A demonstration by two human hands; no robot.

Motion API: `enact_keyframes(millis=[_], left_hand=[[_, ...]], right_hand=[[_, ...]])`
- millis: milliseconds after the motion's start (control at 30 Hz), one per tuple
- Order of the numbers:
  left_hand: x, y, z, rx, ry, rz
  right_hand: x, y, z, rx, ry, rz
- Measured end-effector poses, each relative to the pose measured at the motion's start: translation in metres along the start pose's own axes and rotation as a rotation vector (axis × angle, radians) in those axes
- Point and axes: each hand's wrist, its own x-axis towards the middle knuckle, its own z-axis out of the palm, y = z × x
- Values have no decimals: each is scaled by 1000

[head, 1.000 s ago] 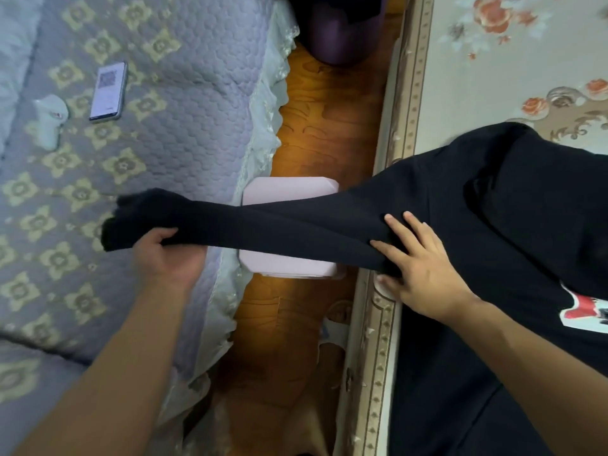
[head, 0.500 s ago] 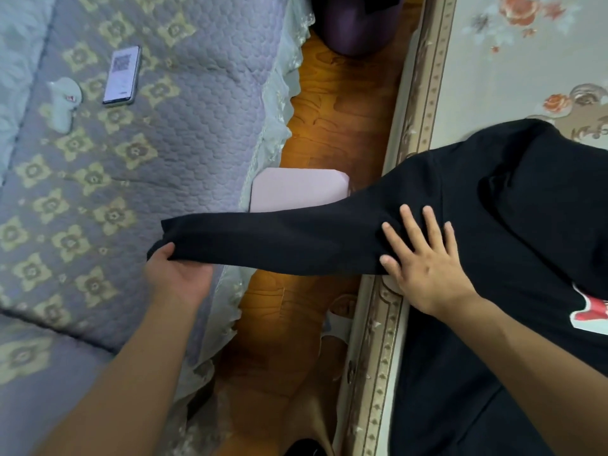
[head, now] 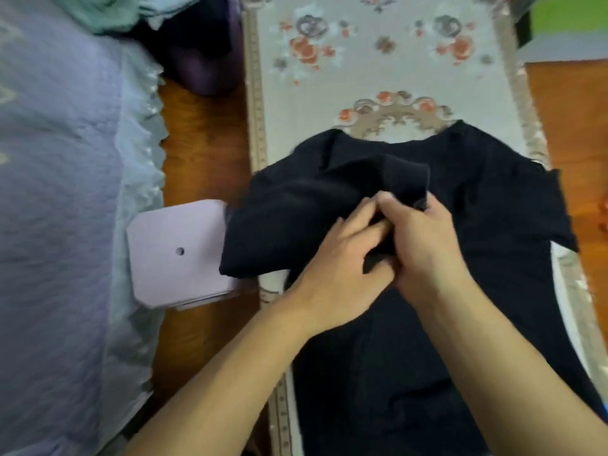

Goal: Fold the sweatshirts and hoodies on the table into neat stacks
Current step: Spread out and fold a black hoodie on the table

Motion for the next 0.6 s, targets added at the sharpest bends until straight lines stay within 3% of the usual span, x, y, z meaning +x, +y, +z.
enact_keyframes(millis=[100, 167, 267, 400, 500, 600], left_hand=[[-6, -22, 23, 327, 142, 11], [-20, -54, 34, 489, 227, -168], [-34, -101, 34, 549, 237, -474], [-26, -129, 34, 556, 243, -536], [-16, -134, 39, 611, 272, -517], [-3, -134, 40, 572, 316, -500]], right_hand=[[10, -32, -53, 143, 16, -47], [22, -55, -91, 247, 28, -116], [54, -65, -159, 412, 54, -170], [95, -12, -211, 567, 277, 106], [120, 46, -213, 414, 394, 381], [149, 66, -211, 348, 468, 406]])
